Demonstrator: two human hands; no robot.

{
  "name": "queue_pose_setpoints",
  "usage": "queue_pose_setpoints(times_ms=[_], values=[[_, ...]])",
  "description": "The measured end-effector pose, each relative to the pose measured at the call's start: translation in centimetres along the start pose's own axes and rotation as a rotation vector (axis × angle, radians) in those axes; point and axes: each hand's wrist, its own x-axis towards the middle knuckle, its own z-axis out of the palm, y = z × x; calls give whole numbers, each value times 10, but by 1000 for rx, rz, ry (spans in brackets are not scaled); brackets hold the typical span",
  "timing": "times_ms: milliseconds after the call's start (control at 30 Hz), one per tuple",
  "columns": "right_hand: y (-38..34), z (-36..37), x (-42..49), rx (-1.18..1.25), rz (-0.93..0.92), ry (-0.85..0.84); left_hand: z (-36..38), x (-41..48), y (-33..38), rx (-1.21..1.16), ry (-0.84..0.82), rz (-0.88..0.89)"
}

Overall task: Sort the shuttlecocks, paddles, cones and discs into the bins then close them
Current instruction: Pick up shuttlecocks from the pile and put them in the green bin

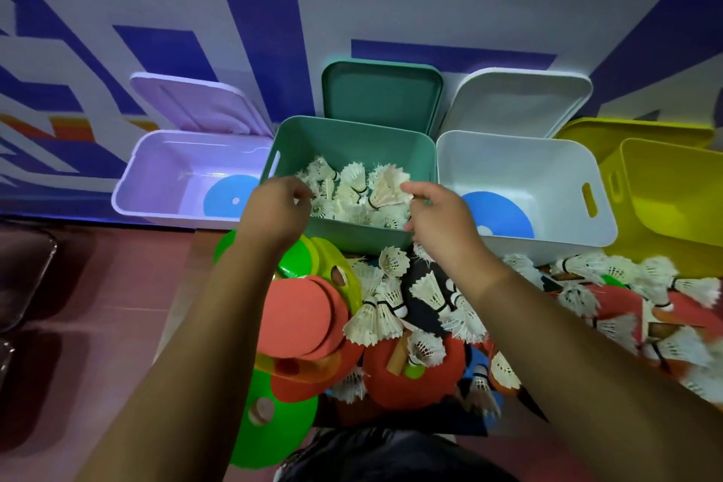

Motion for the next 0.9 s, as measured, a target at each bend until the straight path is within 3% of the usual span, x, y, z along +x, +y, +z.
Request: queue_pose_setpoints(times_ms=[133,333,600,900], values=[[-10,14,16,15,27,37,3,-21,-18,-103,-48,-55],[-23,51,26,16,11,-34,6,-35,-43,-174,-90,-171],[-24,87,30,-256,-79,-426,7,-40,-60,-189,-119,-248],[4,63,12,-137,-71,-212,25,-41,-48,-276,-178,-226]])
